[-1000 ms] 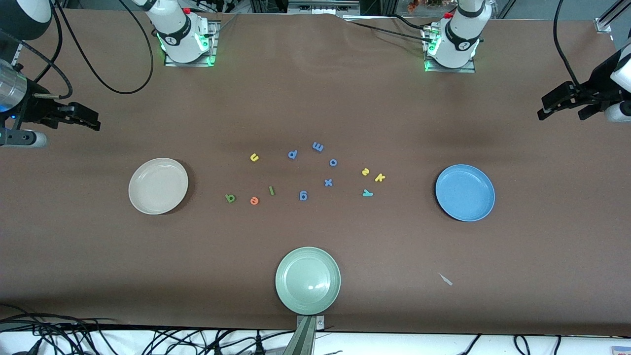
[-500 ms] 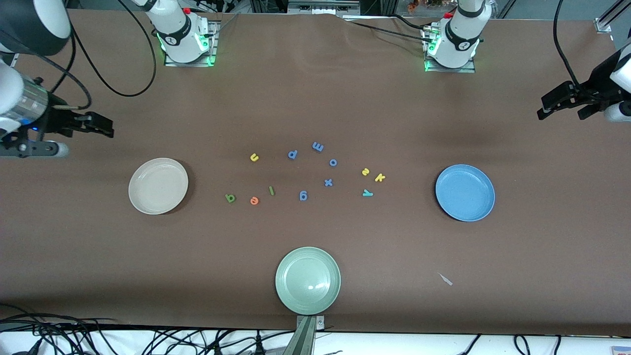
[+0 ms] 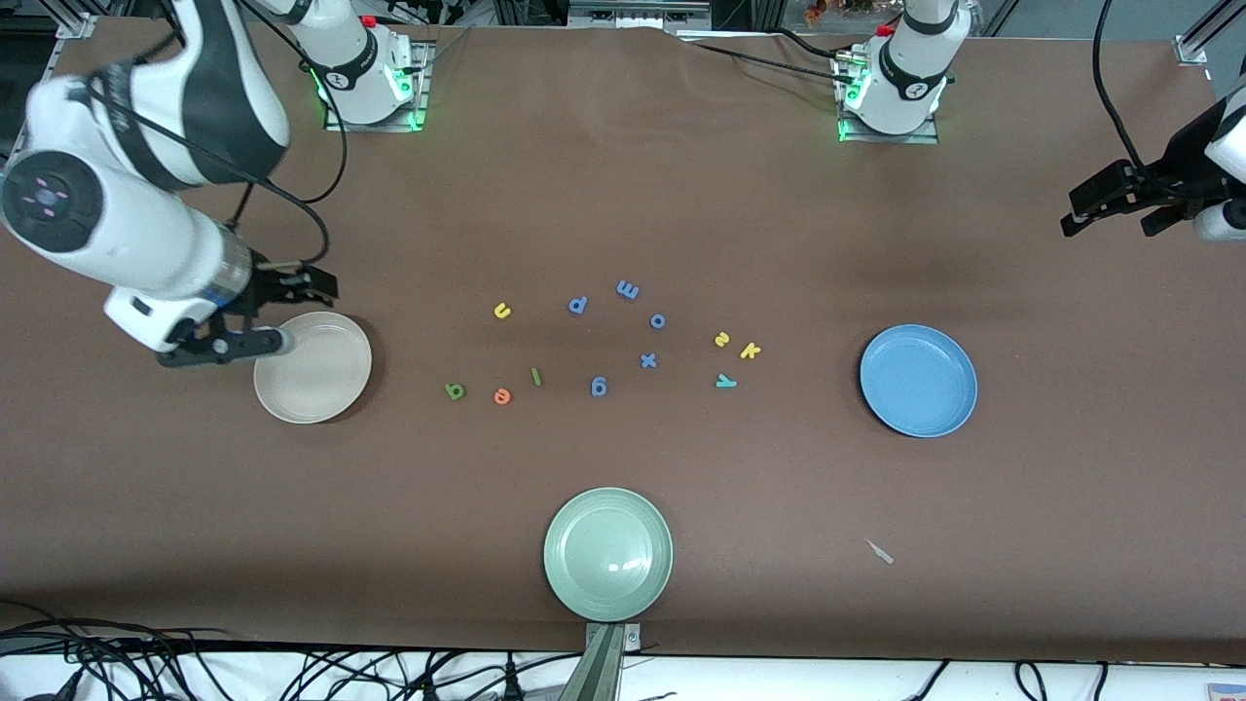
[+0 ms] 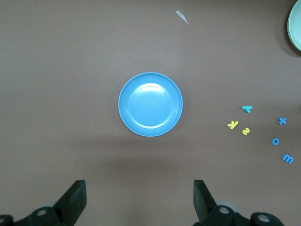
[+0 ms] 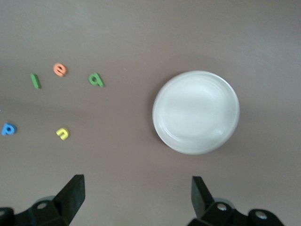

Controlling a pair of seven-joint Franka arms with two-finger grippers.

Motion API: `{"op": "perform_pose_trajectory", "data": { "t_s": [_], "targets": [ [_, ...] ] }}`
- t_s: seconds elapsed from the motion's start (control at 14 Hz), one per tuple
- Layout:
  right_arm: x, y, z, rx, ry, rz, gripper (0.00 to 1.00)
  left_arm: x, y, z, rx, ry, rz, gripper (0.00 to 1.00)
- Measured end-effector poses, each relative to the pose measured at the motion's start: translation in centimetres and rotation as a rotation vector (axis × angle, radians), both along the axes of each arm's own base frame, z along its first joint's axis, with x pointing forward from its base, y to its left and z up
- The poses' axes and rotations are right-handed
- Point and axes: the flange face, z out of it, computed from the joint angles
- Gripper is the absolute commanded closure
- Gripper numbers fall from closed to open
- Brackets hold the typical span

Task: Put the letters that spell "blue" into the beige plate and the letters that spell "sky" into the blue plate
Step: 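Reach the right gripper down to the green letter a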

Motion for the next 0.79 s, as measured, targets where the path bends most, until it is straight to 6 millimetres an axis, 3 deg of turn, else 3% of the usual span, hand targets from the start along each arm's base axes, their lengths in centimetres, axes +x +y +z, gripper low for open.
{"op": "perform_pose_trajectory", "data": {
  "t_s": [0.43, 0.79],
  "targets": [
    [2.7, 4.4, -9.7, 0.031, -0.03, 0.044, 0.0, 0.0, 0.0, 0.0, 0.0, 0.0, 0.0, 0.0],
    [2.3, 7.0, -16.1, 0.052, -0.1, 0.082, 0.0, 0.0, 0.1, 0.0, 0.0, 0.002, 0.002, 0.0]
  ]
}}
